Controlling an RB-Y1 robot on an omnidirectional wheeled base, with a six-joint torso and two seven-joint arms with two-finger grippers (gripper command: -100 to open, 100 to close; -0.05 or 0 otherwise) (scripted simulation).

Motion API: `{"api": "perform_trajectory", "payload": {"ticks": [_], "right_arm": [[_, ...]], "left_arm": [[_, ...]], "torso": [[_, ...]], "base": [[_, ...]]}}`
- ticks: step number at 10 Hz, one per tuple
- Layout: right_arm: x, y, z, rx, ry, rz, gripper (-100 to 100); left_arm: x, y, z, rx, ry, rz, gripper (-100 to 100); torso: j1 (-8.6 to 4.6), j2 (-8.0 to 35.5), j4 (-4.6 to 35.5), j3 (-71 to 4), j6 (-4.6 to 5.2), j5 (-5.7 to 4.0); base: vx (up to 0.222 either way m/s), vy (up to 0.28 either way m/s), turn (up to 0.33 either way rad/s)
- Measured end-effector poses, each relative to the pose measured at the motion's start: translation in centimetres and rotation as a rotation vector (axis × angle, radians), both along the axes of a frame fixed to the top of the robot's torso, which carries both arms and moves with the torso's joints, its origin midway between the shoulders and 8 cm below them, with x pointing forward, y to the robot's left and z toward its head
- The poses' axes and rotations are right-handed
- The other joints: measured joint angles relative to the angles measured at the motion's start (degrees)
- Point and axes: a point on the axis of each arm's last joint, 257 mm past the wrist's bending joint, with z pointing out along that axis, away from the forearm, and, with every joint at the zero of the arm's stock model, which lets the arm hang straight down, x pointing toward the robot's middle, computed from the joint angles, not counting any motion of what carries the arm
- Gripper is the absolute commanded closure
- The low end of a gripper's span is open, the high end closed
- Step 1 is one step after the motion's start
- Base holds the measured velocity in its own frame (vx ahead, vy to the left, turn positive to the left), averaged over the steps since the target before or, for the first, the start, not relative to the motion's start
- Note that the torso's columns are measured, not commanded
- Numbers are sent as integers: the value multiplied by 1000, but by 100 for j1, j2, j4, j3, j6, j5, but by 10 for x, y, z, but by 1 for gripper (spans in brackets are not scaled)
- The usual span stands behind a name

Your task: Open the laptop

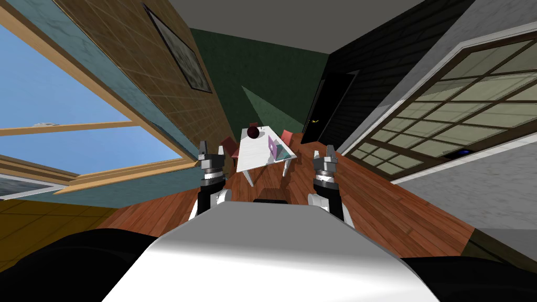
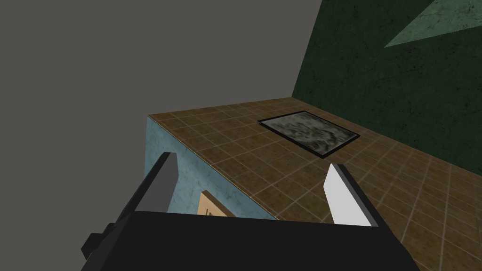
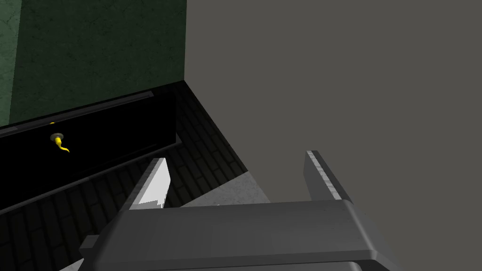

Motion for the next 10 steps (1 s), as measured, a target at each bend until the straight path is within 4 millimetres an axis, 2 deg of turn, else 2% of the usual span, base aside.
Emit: {"api": "perform_trajectory", "payload": {"ticks": [2, 9, 10], "right_arm": [[0, 0, 0, 0, 0, 0, 0], [0, 0, 0, 0, 0, 0, 0], [0, 0, 0, 0, 0, 0, -100]], "left_arm": [[0, 0, 0, 0, 0, 0, 0], [0, 0, 0, 0, 0, 0, 0], [0, 0, 0, 0, 0, 0, 0]], "torso": [[0, 597, 600, -1200, 0, 0], [0, 3539, 3537, -7073, 0, 0], [0, 3962, 3960, -7919, 0, 0]], "base": [[0, 0, 0], [0, 0, 0], [1, 10, 4]]}}
